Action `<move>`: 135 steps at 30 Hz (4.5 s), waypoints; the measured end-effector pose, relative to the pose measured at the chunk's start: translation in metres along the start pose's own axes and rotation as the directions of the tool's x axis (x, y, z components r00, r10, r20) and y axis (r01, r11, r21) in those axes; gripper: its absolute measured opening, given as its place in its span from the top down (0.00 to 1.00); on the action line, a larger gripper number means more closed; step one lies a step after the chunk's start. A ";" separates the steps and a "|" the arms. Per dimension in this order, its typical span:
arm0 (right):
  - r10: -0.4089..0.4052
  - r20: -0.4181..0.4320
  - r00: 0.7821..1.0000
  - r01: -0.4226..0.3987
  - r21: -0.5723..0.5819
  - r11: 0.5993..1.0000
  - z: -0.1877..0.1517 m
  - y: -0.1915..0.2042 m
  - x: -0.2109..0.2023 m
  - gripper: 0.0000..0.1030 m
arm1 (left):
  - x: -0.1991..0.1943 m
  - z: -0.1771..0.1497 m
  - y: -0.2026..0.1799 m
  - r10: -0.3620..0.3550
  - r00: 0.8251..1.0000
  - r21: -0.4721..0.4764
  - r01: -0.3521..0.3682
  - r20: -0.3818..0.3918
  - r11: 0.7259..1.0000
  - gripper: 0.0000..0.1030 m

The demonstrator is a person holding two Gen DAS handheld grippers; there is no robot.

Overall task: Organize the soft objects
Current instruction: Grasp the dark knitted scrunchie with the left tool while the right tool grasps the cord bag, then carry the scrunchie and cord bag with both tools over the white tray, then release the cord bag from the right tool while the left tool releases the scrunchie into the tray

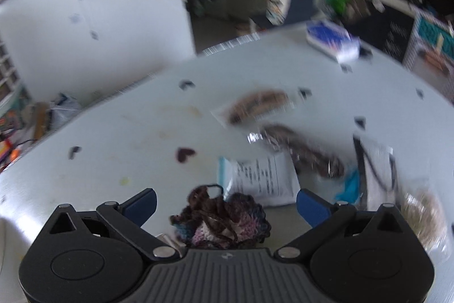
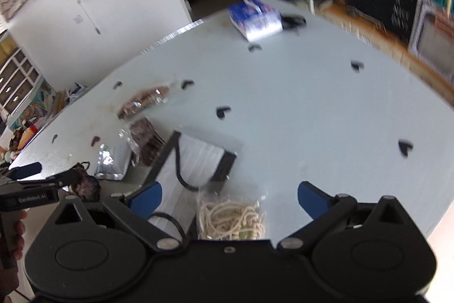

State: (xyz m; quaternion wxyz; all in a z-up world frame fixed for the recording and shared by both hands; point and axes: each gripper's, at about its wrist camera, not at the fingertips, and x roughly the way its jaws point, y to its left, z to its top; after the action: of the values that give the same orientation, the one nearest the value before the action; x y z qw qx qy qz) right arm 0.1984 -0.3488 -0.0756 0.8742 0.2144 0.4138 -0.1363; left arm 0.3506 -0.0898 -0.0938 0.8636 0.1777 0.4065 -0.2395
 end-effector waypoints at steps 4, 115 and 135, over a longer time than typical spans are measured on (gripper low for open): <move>-0.010 -0.071 0.997 0.015 0.064 0.998 -0.002 -0.008 0.018 0.01 | 0.027 0.003 0.006 -0.015 0.997 0.067 0.020 -0.071 0.998 0.00; 0.285 -0.410 0.867 -0.495 -0.777 0.390 -0.169 0.381 0.013 0.44 | -0.173 -0.279 0.171 0.013 0.995 -0.455 -0.055 -0.096 0.889 0.60; 0.318 -0.584 0.747 -0.611 -0.792 -0.021 -0.171 0.453 0.032 0.27 | -0.180 -0.282 0.161 0.006 0.998 -0.543 -0.039 -0.061 0.839 0.38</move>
State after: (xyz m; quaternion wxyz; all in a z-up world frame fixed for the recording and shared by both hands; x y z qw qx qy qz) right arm 0.2927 0.1275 -0.0784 0.7362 -0.2480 0.4008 0.4857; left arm 0.1662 0.2326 -0.1049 0.8693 -0.0632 0.4801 -0.0990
